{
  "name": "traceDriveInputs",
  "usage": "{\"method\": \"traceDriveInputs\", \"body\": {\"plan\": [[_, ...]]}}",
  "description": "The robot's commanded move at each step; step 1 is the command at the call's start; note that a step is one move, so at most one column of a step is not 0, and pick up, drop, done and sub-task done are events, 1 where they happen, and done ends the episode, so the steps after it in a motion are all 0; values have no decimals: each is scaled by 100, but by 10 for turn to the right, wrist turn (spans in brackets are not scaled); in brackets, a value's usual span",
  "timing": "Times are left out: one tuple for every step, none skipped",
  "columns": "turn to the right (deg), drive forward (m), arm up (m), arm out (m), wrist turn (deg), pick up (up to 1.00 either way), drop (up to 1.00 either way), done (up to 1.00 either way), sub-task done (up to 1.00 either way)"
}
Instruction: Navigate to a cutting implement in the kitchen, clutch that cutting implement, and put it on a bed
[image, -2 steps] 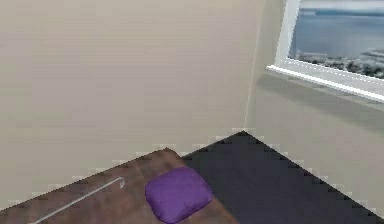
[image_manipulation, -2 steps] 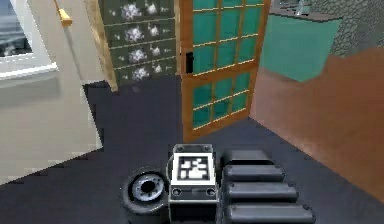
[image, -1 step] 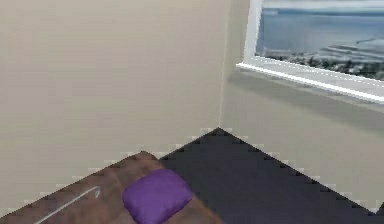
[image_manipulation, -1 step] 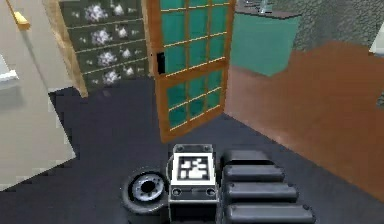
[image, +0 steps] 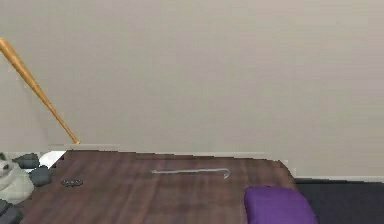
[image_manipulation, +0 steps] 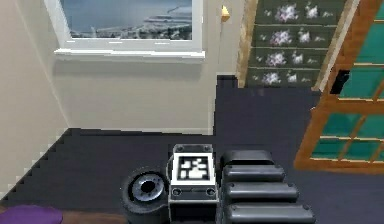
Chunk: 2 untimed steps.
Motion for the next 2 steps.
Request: {"method": "traceDriveInputs", "body": {"plan": [[-450, 0, 0, 0, 0, 0, 0, 0, 0], [-30, 0, 0, 0, 0, 0, 0, 0, 0]]}}
